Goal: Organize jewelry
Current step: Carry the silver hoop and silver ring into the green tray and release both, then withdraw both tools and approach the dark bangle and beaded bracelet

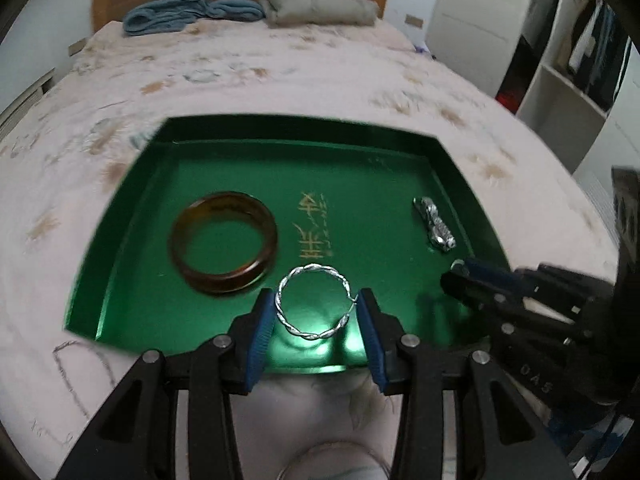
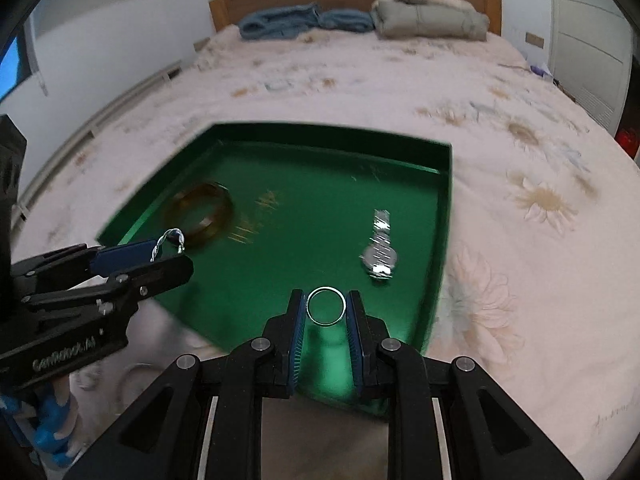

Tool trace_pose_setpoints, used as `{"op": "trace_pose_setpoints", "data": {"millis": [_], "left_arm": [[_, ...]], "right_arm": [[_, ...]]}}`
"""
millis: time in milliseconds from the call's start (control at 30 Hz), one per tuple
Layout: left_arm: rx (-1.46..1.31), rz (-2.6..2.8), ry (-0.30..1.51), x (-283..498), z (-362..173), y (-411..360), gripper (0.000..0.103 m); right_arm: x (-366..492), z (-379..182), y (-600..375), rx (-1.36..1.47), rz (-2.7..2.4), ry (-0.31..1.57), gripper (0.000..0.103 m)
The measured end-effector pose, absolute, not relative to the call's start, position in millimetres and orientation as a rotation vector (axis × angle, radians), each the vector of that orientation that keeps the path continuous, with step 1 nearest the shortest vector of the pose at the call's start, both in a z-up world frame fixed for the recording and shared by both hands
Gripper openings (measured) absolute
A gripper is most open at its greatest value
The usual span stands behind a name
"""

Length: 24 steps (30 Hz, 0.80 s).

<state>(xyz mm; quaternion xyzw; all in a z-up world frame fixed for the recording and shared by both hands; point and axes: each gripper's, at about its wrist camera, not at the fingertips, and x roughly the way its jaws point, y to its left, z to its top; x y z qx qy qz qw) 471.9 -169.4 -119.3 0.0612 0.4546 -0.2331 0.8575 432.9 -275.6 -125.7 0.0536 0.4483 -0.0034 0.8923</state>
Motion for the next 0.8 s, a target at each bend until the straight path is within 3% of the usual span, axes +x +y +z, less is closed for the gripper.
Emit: {"op": "trace_pose_setpoints", "data": {"millis": [400,533,800], "left_arm": [[0.237,-0.416,0.903,488,-135,-174,0.041],[0.22,-0.422,0.928,486,-129,-167,0.043],[0.157,-0.413,0.832,448,-56,-128,0.043]], "right_arm": [[456,-137,-270,-0.101,-0.001,0.923,0.022],[454,-130,-271,-0.108,0.001,0.948,0.033],[406,-66,-277,-0.061,-0.003,0.854,0.038]]}}
